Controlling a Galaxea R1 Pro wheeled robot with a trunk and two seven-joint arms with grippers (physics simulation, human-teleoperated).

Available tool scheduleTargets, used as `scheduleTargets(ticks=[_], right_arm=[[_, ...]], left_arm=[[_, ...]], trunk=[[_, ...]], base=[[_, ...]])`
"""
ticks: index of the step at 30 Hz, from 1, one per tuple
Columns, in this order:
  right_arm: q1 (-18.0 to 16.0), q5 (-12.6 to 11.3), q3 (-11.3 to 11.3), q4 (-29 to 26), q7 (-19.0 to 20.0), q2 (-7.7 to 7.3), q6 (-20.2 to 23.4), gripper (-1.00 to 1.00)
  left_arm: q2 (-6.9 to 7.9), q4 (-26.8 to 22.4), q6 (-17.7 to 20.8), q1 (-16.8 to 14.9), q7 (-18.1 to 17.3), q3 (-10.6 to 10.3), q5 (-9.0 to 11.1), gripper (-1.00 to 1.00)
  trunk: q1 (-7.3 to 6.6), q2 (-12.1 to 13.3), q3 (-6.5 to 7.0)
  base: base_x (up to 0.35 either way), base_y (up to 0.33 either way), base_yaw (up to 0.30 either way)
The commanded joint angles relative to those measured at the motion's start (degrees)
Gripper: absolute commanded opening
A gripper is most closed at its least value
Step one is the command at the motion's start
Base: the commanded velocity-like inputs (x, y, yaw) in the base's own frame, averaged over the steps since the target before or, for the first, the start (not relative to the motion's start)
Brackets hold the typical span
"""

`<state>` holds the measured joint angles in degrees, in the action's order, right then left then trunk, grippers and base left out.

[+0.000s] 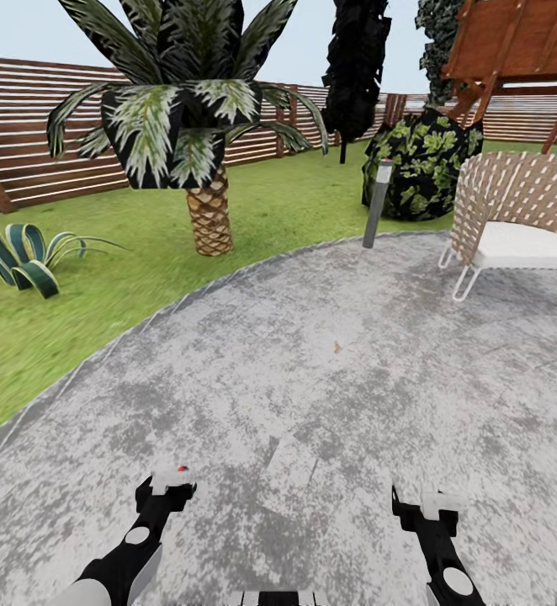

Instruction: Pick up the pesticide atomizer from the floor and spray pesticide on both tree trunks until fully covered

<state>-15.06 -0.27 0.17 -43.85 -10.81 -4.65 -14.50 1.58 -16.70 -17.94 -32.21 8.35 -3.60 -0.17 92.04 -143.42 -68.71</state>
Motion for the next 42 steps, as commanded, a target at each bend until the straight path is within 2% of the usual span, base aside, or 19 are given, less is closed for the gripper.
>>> scheduleTargets(ticks=[1, 29, 34, 36, 42], right_arm=[[0.0, 0.0, 0.0, 0.0, 0.0, 0.00, 0.0, 1.00], [0.0, 0.0, 0.0, 0.1, 0.0, -0.01, 0.0, 1.00], [0.0, 0.0, 0.0, 0.2, 0.0, -0.01, 0.0, 1.00], [0.0, 0.0, 0.0, 0.3, 0.0, -0.01, 0.0, 1.00], [0.0, 0.2, 0.0, 0.4, 0.1, -0.01, 0.1, 1.00]], left_arm=[[0.00, 0.0, 0.0, 0.0, 0.0, 0.0, 0.0, 1.00], [0.09, 0.1, -0.9, 0.0, 0.1, 0.0, -0.3, 1.00], [0.16, 0.0, -3.0, 0.3, 0.1, 0.1, -0.5, 1.00], [0.17, 0.0, -4.0, 0.4, 0.1, 0.1, -0.5, 1.00], [0.17, 0.0, -4.5, 0.5, 0.1, 0.1, -0.6, 1.00]], trunk=[[0.02, 0.0, -0.32], [0.74, -0.4, -9.10], [0.87, -0.5, -10.58], [0.92, -0.5, -11.08], [0.92, -0.5, -11.11]], base=[[0.000, 0.000, 0.000], [0.000, 0.000, 0.000], [0.000, 0.000, 0.000], [0.000, 0.000, 0.000], [0.000, 0.000, 0.000]])
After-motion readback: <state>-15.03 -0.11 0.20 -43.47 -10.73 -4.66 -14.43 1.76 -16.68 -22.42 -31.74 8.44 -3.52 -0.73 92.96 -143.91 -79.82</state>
